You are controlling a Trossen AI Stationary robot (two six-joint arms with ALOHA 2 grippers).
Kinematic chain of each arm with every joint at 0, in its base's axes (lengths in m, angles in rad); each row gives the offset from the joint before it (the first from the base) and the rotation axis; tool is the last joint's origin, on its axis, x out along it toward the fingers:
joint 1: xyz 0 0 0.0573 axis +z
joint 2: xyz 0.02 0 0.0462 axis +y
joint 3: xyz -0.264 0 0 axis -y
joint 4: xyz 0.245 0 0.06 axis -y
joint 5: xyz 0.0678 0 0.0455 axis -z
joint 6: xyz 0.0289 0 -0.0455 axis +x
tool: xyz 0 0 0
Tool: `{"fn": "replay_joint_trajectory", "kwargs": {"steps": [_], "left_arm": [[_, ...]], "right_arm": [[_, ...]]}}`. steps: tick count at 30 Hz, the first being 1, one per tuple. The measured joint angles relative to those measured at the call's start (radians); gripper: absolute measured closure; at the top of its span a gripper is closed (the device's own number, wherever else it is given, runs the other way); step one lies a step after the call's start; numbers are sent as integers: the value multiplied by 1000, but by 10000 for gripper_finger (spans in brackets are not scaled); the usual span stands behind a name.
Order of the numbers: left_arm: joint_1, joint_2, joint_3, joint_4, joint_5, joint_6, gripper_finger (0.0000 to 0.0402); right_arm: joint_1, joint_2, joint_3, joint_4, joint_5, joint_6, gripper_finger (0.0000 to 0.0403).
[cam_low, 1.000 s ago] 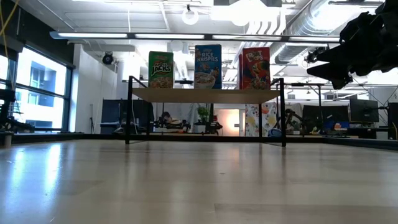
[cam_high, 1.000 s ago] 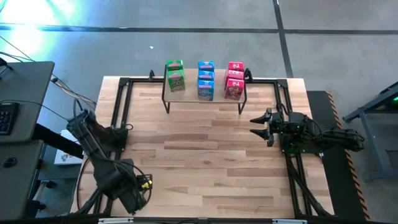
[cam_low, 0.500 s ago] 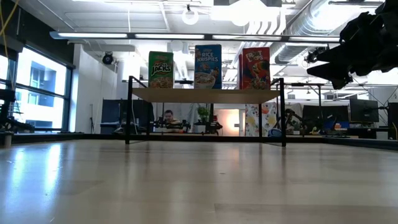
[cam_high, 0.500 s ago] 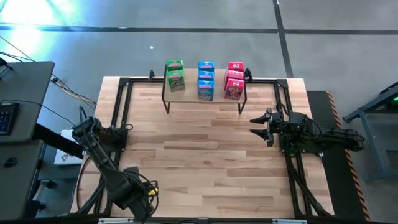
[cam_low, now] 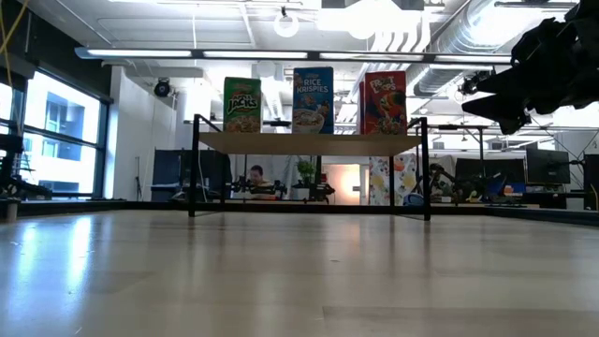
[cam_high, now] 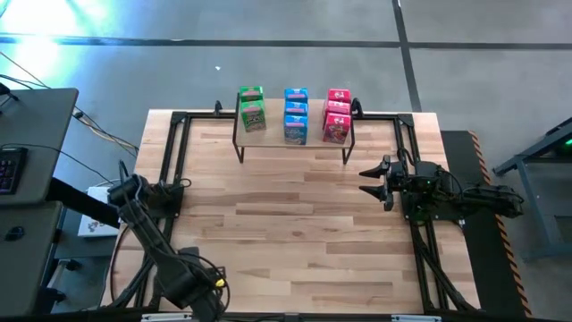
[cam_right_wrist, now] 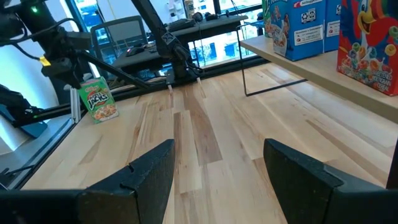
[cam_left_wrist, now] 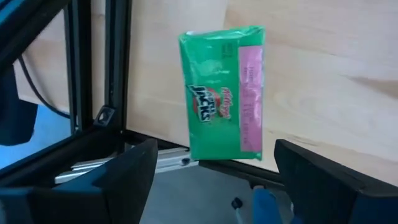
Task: Stack cereal on shelf
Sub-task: Put the green cereal box on the shelf
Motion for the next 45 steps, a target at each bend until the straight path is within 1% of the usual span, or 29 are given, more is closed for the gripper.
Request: {"fn": "replay_joint_trajectory", "kwargs": {"steps": [10, 20, 33, 45], "left_arm": [[2, 44, 0, -59, -9, 17, 86], [18, 66, 0, -58, -7, 43, 90], [26, 66, 0, -58, 10, 52, 146], [37, 65, 0, -58, 11, 53, 178]], "right_arm": [[0, 0, 0, 0, 0, 0, 164], [0, 0, 0, 0, 0, 0, 164], [0, 0, 0, 0, 0, 0, 164], [0, 0, 0, 0, 0, 0, 164]]}}
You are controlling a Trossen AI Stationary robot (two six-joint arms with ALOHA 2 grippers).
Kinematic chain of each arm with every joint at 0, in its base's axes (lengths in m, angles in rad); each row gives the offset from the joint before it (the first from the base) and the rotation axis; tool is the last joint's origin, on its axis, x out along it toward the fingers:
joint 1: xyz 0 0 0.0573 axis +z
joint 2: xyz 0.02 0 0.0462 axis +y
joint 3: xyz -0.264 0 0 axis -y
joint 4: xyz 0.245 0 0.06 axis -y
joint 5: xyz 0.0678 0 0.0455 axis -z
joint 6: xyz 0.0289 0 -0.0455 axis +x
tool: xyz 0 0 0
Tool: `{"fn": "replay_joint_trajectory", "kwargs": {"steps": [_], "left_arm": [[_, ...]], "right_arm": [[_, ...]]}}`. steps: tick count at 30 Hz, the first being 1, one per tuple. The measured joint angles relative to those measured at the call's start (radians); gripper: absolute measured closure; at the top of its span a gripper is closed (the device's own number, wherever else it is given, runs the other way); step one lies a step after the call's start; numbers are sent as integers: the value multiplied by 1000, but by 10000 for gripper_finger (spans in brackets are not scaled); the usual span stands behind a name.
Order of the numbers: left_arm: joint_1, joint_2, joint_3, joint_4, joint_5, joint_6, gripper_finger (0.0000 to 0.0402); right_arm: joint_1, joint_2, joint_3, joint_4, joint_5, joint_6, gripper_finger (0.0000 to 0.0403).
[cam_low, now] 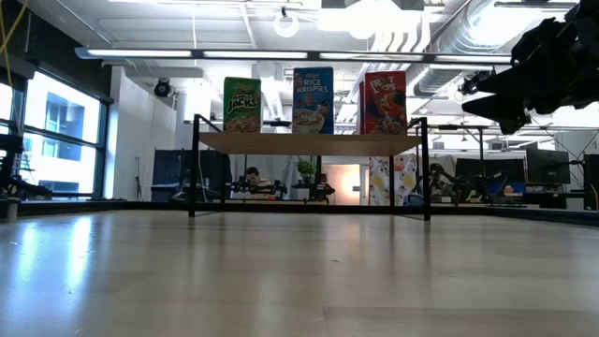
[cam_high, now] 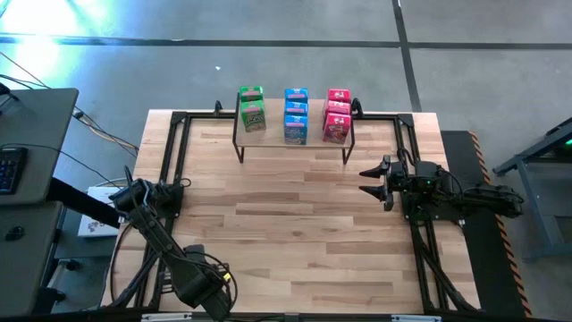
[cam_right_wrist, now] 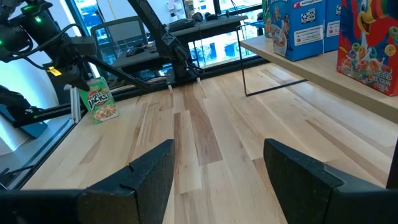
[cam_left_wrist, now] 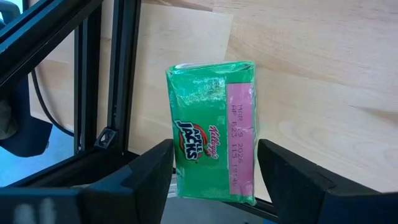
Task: Stack cereal on shelf
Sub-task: Put the green cereal box on the shelf
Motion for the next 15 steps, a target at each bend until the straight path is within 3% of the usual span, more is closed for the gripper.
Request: {"fn": "replay_joint_trajectory", "kwargs": {"steps": [15], "left_arm": [[0, 0, 0, 1, -2, 7, 235]], "right_arm": [[0, 0, 0, 0, 0, 0, 164]]}}
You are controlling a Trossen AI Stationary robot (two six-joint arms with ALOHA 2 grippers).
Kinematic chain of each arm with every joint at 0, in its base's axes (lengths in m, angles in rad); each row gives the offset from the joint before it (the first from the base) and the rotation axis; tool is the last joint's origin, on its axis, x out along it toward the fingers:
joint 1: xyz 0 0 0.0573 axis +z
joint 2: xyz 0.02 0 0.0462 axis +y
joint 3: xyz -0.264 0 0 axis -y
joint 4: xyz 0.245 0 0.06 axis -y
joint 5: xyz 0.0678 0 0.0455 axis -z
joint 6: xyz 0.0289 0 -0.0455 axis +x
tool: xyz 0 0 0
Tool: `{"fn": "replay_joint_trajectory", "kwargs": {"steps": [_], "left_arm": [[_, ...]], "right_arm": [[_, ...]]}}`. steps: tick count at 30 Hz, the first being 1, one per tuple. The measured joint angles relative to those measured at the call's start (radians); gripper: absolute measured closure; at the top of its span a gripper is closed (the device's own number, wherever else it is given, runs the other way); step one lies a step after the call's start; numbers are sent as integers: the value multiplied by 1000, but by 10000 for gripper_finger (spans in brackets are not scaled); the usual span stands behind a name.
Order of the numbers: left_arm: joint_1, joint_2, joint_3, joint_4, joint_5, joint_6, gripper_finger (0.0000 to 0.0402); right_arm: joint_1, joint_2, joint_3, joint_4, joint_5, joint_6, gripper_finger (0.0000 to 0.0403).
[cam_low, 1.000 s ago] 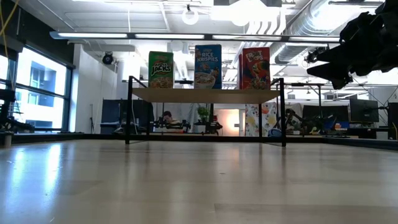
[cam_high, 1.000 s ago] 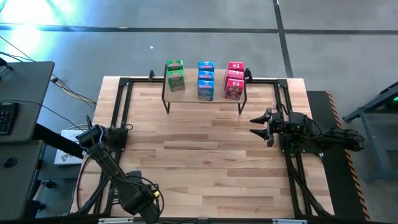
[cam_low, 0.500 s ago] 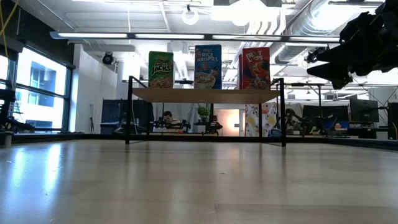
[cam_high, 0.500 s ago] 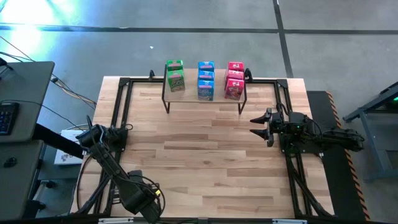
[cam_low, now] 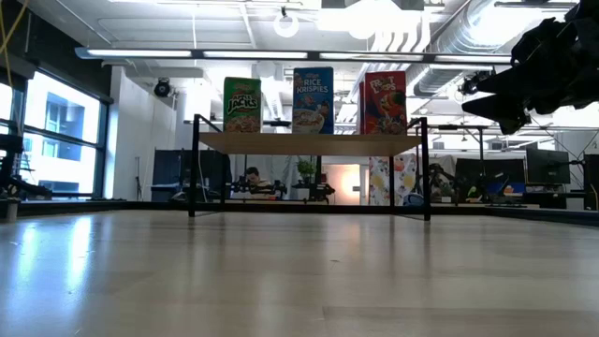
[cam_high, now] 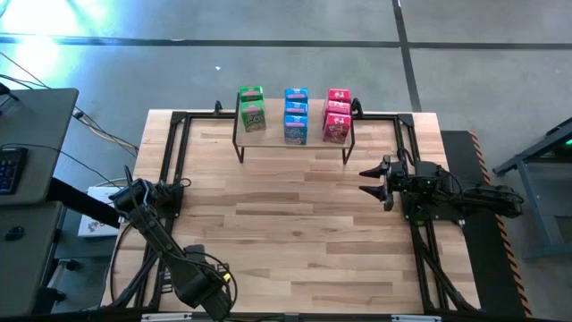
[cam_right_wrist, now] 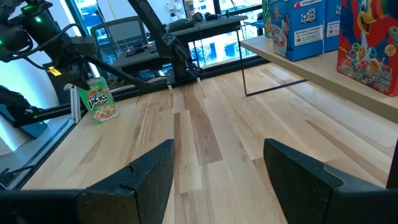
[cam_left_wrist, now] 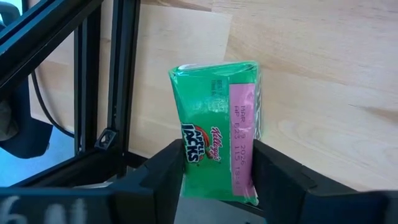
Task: Stack cereal on shelf
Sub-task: Put the green cereal box on the shelf
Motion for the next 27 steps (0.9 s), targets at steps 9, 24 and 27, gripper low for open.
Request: {"fn": "replay_joint_trajectory", "kwargs": {"steps": [9, 24, 27], "left_arm": [[0, -20, -1, 3, -33, 19, 247], [18, -156, -1, -53, -212, 208, 247], [42, -188, 0, -54, -268, 296, 247]], "right_arm": [[0, 0, 0, 0, 0, 0, 164], [0, 0, 0, 0, 0, 0, 164], [0, 0, 0, 0, 0, 0, 164]]}}
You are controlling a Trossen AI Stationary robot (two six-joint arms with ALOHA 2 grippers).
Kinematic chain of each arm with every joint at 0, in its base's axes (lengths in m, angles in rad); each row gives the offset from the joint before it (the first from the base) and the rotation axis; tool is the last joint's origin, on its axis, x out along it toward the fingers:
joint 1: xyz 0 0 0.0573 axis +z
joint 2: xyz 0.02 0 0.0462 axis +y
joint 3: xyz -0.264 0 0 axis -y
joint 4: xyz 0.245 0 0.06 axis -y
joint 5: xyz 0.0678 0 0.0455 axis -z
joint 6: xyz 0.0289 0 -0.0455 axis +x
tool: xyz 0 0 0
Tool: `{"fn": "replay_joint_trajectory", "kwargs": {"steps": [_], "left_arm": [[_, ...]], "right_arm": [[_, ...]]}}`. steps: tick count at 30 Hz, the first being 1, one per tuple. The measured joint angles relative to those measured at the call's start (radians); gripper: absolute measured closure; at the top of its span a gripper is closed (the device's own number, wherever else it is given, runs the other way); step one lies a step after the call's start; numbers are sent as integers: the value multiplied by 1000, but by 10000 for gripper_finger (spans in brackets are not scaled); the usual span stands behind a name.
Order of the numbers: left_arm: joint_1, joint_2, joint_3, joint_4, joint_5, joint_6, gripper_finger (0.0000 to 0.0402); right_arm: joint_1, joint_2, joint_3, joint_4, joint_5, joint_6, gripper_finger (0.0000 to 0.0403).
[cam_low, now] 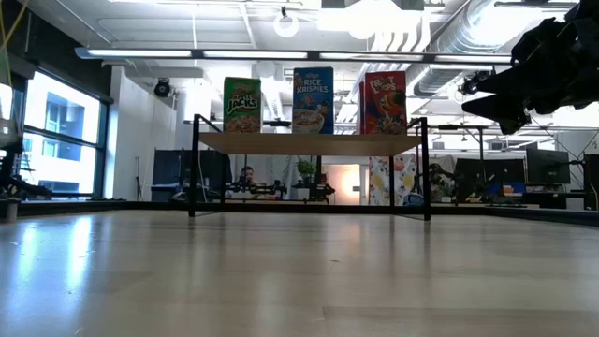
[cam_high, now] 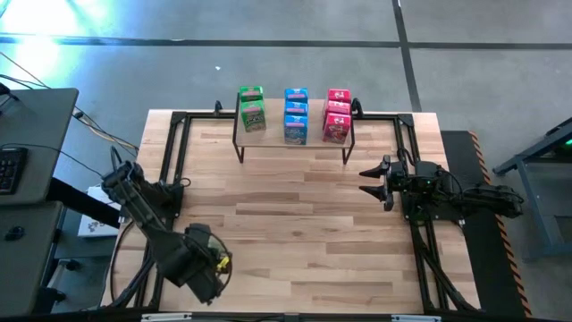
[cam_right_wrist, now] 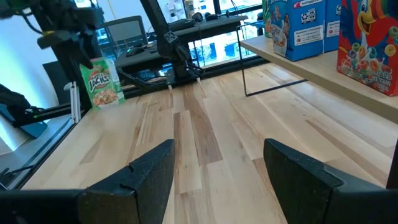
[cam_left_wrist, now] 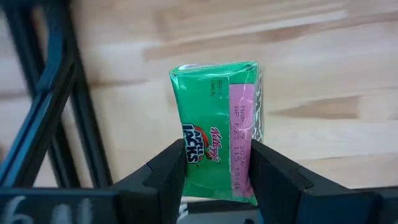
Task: Stack cereal on shelf
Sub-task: Put the green cereal box on the shelf
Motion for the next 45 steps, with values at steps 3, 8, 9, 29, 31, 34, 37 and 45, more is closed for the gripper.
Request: {"fn": "replay_joint_trajectory", "kwargs": {"steps": [3, 8, 9, 29, 31, 34, 37, 45], "left_arm": [[34, -23, 0, 1, -58, 105, 247], [119, -56, 0, 1, -141, 324, 247], [139, -61, 0, 1, -154, 372, 247], [591, -177, 1, 1, -269, 1501, 247], [631, -189, 1, 1, -272, 1623, 247], [689, -203, 1, 1, -273, 1762, 247], [742, -211, 1, 5, -283, 1875, 247], [857, -219, 16, 54, -309, 2211, 247]], "right_arm": [[0, 0, 0, 0, 0, 0, 164], [0, 0, 0, 0, 0, 0, 164], [0, 0, 0, 0, 0, 0, 164], [0, 0, 0, 0, 0, 0, 164], [0, 0, 0, 0, 0, 0, 164], [0, 0, 0, 0, 0, 0, 164], [0, 0, 0, 0, 0, 0, 164], [0, 0, 0, 0, 0, 0, 164]]}}
